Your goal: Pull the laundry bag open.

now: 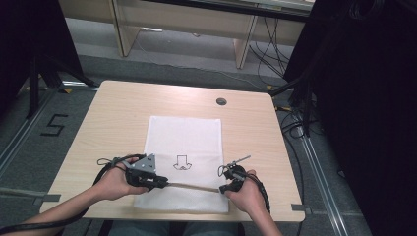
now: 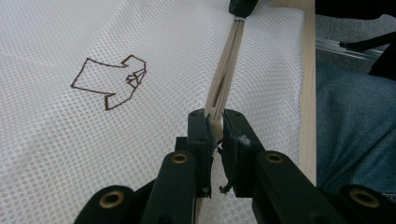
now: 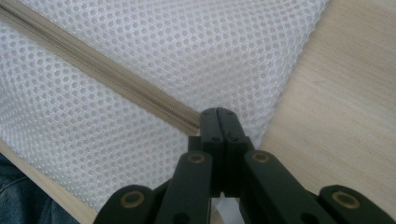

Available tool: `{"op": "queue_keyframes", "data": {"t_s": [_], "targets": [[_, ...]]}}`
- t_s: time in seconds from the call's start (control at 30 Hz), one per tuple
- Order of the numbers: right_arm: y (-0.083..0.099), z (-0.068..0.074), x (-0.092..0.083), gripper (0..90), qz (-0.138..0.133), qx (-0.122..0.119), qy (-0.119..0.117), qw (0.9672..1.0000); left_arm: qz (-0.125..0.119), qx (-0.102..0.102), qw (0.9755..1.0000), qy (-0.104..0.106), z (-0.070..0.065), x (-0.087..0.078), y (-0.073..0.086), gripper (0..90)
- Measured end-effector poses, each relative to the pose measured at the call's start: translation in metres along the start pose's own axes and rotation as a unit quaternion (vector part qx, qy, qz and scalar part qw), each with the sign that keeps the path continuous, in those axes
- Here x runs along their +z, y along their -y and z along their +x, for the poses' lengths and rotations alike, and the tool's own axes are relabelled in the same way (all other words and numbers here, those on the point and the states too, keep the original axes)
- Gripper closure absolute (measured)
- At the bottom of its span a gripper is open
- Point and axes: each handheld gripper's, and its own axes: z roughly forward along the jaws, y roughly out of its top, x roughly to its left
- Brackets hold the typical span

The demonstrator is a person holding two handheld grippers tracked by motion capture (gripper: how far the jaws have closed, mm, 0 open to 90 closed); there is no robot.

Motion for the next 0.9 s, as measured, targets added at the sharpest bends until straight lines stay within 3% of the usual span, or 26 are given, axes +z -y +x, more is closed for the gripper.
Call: {"op": "queue_keyframes", "data": {"t_s": [0.1,0.23,0.27,0.33,0.37,0.47,0.9], "targets": [[0.0,-0.003,0.001,90.0,-0.007,-0.023,0.002,0.9997,-0.002,-0.002,1.0,0.003,0.0,0.0,0.0,81.4],[0.0,-0.002,0.0,90.0,-0.006,-0.015,0.003,0.9999,0.0,0.001,1.0,0.005,0.0,0.001,0.001,81.3],[0.0,0.0,0.0,90.0,-0.002,-0.001,-0.001,1.0,0.005,0.003,1.0,0.0,0.0,0.0,0.001,81.4],[0.0,-0.001,0.0,90.0,-0.004,-0.011,-0.001,0.9999,0.001,0.0,1.0,0.001,0.001,-0.002,0.002,81.4],[0.0,0.0,0.0,90.0,-0.002,-0.003,-0.001,1.0,0.0,-0.007,1.0,0.003,0.001,-0.002,0.002,81.4],[0.0,-0.003,0.001,90.0,-0.008,-0.024,0.002,0.9997,0.004,-0.002,1.0,-0.003,0.001,-0.003,0.004,81.4],[0.0,-0.003,0.001,90.0,-0.008,-0.023,0.001,0.9997,0.005,-0.008,1.0,-0.003,0.004,-0.009,0.01,81.4]]}}
